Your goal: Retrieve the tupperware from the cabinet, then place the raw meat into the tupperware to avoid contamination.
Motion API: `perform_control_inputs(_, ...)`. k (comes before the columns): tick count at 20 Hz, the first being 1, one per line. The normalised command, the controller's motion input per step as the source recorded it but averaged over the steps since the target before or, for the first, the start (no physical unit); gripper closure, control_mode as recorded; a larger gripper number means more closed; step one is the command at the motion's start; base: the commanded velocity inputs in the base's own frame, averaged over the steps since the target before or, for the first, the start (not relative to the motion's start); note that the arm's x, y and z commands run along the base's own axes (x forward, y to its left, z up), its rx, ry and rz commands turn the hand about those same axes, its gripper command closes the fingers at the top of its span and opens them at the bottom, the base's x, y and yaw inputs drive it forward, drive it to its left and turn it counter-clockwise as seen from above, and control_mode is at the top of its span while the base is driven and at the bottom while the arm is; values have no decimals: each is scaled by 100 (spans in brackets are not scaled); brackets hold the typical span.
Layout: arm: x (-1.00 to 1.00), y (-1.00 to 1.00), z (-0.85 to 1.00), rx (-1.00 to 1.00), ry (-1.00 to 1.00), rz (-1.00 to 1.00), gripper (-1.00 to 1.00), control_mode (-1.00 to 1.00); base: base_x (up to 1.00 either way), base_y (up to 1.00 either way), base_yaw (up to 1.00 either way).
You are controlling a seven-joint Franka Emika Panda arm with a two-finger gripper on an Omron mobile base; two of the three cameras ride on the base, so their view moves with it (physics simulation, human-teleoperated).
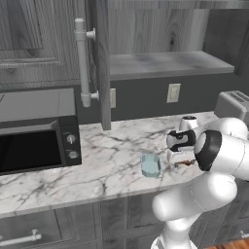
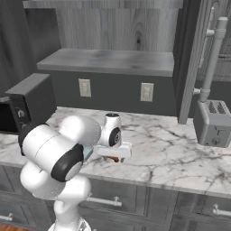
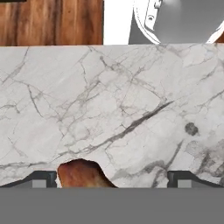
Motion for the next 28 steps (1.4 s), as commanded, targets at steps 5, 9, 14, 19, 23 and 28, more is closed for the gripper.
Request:
perform_control_inputs(5,28,-15,-7,0,-1,12,-100,-100,0,0,0)
perform_control_inputs(9,22,-5,-7,0,0,10,-100,-100,0,0,0)
perform_control_inputs(14,23,0,-12,0,0,8,-100,-100,0,0,0)
perform_control_inputs(19,18,5,-19,2,0,7,100,-100,0,0,0)
perform_control_inputs(23,9,13,-13,0,0,7,100,-100,0,0,0)
perform_control_inputs(28,1,6,-2,0,-1,3,100,-100,0,0,0)
